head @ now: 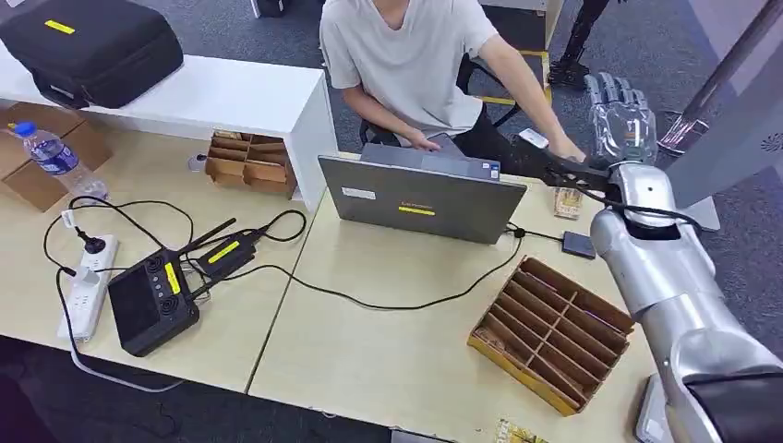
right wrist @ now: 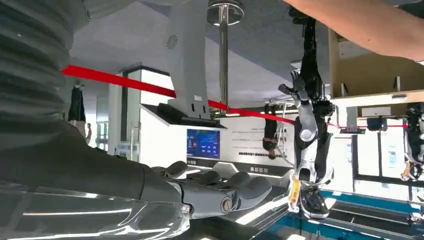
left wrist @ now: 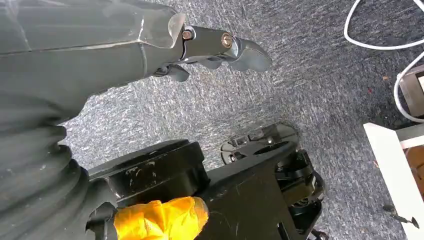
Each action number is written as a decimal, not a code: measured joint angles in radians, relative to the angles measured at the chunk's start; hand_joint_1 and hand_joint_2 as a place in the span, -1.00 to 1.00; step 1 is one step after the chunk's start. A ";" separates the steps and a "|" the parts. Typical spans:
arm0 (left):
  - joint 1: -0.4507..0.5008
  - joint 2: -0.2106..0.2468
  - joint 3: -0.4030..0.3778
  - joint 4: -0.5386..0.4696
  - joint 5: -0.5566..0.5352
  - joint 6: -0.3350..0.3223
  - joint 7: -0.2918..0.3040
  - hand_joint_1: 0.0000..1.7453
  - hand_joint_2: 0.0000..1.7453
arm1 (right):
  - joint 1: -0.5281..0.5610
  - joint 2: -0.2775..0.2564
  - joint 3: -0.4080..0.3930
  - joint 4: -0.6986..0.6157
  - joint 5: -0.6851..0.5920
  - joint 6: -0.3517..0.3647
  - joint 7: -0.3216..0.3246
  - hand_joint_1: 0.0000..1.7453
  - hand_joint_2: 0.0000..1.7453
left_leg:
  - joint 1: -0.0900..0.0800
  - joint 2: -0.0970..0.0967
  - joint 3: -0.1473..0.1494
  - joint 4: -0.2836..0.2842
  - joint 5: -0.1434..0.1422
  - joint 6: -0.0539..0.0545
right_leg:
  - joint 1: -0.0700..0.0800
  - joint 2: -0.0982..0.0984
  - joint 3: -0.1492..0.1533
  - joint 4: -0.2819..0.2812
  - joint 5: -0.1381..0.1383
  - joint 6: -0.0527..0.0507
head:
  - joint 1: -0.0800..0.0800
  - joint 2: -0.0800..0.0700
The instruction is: Pass the card to the sensor for recognition and then transmit it.
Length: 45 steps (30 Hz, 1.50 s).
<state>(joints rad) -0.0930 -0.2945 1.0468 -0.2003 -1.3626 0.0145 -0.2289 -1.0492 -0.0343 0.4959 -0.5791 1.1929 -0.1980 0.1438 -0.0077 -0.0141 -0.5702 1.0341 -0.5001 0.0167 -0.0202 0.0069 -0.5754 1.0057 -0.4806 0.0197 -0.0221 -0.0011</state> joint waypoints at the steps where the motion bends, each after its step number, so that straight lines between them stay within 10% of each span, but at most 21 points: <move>1: 0.000 0.000 0.000 0.000 0.000 0.000 0.000 -1.00 1.00 | 0.000 0.000 0.000 0.000 0.000 0.000 0.000 -1.00 1.00 | 0.000 0.000 0.000 0.000 0.000 0.000 | 0.000 0.000 0.000 0.000 0.000 0.000 | 0.000 0.000; 45: 0.000 0.000 0.000 0.000 0.000 0.000 0.000 -1.00 1.00 | 0.000 -0.002 0.000 0.000 0.000 0.000 0.000 -1.00 1.00 | 0.000 0.000 0.000 0.000 0.000 0.000 | 0.000 0.000 0.000 0.000 0.000 0.000 | 0.000 0.000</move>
<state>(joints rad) -0.0927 -0.2945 1.0468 -0.2003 -1.3626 0.0145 -0.2289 -1.0487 -0.0362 0.4959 -0.5791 1.1929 -0.1980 0.1434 -0.0077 -0.0141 -0.5701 1.0341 -0.5001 0.0167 -0.0202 0.0069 -0.5754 1.0057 -0.4806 0.0197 -0.0221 -0.0011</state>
